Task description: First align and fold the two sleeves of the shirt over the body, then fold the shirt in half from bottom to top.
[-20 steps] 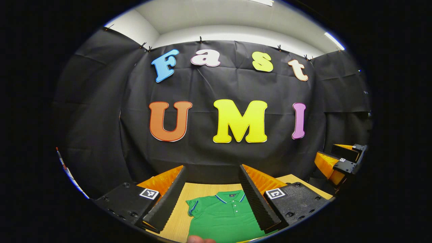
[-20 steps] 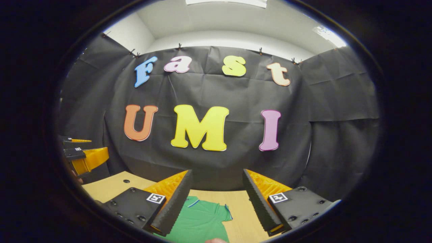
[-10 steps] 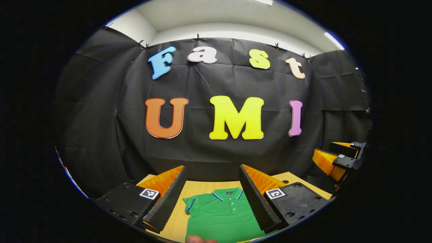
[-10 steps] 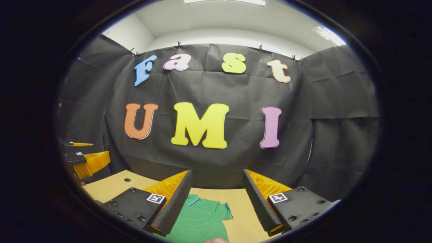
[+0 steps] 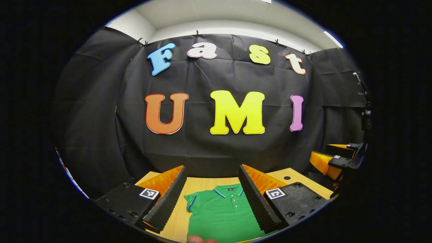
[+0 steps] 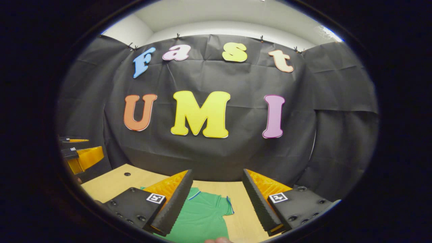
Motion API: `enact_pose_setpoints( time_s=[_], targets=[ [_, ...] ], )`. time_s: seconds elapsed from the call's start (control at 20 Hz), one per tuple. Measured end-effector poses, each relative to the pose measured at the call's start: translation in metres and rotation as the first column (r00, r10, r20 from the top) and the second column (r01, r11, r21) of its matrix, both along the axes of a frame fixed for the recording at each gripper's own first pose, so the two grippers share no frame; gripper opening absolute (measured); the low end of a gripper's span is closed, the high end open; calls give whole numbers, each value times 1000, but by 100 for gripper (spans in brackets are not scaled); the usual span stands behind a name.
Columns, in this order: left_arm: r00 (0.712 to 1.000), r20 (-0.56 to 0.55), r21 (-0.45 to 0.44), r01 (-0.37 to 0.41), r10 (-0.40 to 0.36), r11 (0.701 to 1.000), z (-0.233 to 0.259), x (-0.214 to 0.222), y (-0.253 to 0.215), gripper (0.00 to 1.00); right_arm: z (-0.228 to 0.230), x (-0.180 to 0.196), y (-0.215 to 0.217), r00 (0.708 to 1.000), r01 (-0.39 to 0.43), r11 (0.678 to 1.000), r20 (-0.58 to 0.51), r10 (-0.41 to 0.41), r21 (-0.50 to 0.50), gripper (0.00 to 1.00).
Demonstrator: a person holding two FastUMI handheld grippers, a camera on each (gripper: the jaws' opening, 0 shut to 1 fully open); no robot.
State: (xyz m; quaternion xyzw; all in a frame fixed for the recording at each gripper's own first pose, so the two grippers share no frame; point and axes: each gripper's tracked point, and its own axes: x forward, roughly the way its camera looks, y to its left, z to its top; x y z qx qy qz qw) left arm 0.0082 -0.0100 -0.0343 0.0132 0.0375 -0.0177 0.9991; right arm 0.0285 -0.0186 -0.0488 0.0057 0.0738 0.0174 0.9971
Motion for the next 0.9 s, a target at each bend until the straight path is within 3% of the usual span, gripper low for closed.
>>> enact_pose_setpoints(
  time_s=[0.45,0.8,0.9],
  targets=[
    [999,-35,-15,-12,12,1000,-2,4,-7,99,-95,57,-30,976,-4,999,-218,14,48,94],
    [991,-96,-15,-90,89,996,-26,11,-9,99,-183,130,-55,929,-50,998,-366,59,34,94],
    [988,-124,-17,-101,98,995,-35,12,-13,99,-214,145,-57,904,-61,997,-420,77,53,95]
  ],
)
